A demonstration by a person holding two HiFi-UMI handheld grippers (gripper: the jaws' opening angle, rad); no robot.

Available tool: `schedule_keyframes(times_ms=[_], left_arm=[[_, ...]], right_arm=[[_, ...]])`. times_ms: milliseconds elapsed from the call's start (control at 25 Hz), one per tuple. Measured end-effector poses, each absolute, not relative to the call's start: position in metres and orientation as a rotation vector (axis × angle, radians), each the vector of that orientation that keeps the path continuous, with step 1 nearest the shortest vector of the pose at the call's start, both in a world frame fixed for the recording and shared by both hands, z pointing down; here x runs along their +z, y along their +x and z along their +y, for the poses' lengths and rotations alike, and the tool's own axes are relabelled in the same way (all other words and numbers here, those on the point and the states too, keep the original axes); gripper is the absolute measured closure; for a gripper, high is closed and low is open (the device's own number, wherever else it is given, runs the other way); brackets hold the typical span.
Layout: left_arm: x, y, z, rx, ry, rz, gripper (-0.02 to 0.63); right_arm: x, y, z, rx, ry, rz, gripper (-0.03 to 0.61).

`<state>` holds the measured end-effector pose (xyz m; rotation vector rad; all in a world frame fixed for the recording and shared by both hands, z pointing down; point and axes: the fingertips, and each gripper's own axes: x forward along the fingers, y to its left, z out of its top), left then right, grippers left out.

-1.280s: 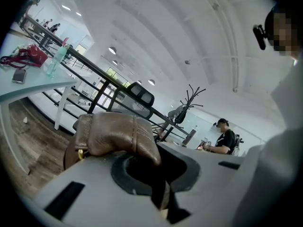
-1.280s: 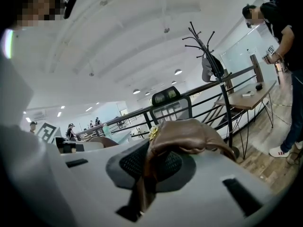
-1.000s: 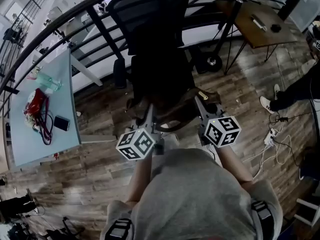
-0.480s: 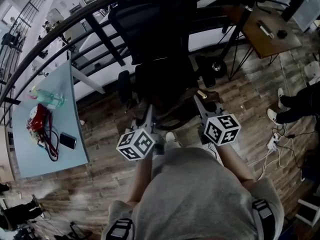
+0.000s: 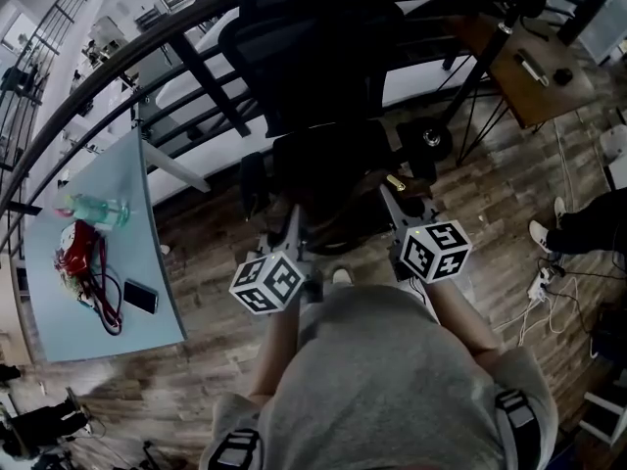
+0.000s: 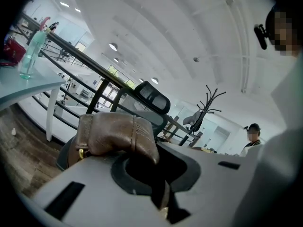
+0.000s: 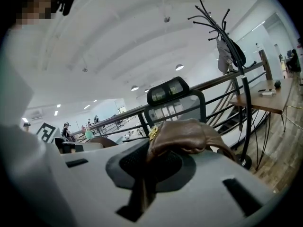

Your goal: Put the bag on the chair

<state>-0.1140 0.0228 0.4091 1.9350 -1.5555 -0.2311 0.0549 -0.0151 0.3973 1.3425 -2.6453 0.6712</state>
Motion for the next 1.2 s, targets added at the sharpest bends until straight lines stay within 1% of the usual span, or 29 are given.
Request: schedule_keyframes(times_ms=[560,920,1200], left_arm=[[0.429,-0.138,-0.023,-0.196,1.926,-1.527,0.592],[0.473,-0.136,-0.053,-0.161,1.862,-1.533,0.592],[0.523,-0.135,-0.097,-0.137,1.806,-1.525,0.592]], right_arm=[[0.415,0.031,-0.059,0.67,1.355,-2.59,0.555],[0.459,0.03,-0.094,0.699,1.315,-2.536,0.555],[0.506,0.029,-0.141,0.747,1.277,-2.505,0.555]])
